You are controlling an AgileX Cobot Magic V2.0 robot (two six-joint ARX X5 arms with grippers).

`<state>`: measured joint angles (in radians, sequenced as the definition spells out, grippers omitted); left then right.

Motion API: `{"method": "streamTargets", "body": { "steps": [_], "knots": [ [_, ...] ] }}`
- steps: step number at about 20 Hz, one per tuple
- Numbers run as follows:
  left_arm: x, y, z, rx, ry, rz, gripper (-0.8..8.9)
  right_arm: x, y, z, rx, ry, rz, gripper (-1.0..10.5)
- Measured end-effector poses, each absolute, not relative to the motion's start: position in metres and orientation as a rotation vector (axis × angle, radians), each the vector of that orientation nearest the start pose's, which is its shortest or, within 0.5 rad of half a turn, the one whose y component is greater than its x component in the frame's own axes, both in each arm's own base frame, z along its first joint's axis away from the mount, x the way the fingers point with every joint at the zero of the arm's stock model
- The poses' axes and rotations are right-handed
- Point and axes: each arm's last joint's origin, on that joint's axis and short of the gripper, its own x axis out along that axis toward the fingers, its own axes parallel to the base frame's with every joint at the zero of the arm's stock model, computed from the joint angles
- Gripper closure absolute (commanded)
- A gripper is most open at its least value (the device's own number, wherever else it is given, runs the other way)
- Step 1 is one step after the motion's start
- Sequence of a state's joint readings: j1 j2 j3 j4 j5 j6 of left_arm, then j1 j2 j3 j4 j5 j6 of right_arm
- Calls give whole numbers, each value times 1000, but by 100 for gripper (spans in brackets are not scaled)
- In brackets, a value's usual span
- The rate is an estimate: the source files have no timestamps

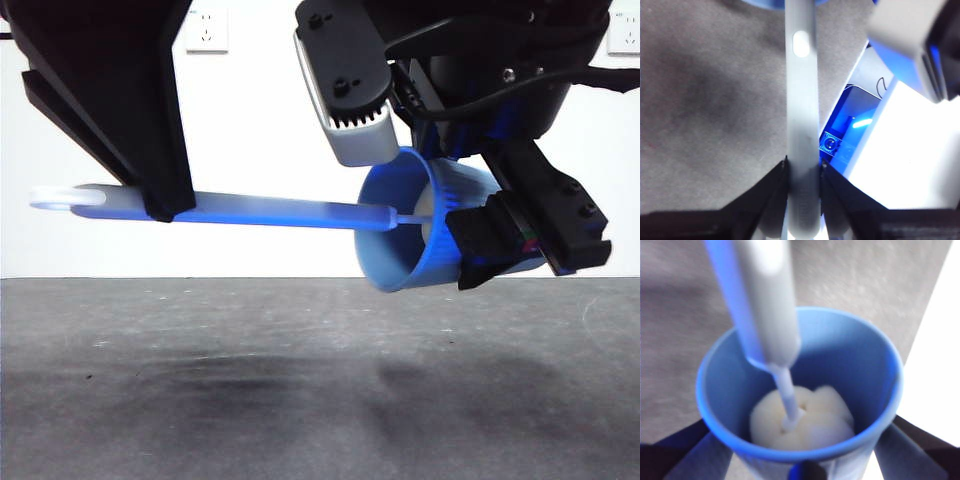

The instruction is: Pick up the cup brush,pick up the cup,insert the brush into the cup,clean the cup,put the cup brush back,put the cup back to the fixed position on the table

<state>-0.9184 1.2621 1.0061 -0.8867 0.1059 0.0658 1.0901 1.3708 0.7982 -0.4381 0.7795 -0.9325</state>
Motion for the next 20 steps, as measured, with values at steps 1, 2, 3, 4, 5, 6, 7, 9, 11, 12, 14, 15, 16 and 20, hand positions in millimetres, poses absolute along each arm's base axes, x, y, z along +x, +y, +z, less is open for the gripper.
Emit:
{"method": "streamTargets", "body": {
  "steps": [1,2,3,4,5,6,7,9,11,12,14,15,16,20],
  "knots": [
    [138,-185,263,539,1067,-925,822,140,212,206,-1697,473,545,963],
    [138,-184,262,558,1077,-902,822,146,208,206,-1679,499,506,963],
    [138,-182,261,580,1087,-874,822,152,201,206,-1652,539,469,963],
    [138,-181,261,596,1090,-851,822,157,195,207,-1624,577,440,963],
    [138,-180,261,608,1093,-831,822,161,188,208,-1589,611,408,963],
    [138,-179,260,617,1093,-816,822,165,182,210,-1556,634,382,963],
    [138,-179,260,627,1087,-797,822,168,176,213,-1511,653,348,963],
    [140,-177,260,624,1088,-783,822,174,165,219,-1429,673,289,963],
    [143,-175,261,603,1093,-760,822,178,154,227,-1347,679,233,963],
    [145,-174,261,589,1090,-747,822,181,148,230,-1301,684,217,963],
    [151,-172,263,538,1069,-711,822,184,137,237,-1180,690,193,963],
    [155,-170,265,496,1052,-683,822,185,131,242,-1107,684,184,963],
    [160,-169,267,451,1032,-648,822,185,127,246,-1034,677,180,963],
    [192,-153,275,171,935,-463,822,181,117,280,-639,587,230,963]
  ]
}}
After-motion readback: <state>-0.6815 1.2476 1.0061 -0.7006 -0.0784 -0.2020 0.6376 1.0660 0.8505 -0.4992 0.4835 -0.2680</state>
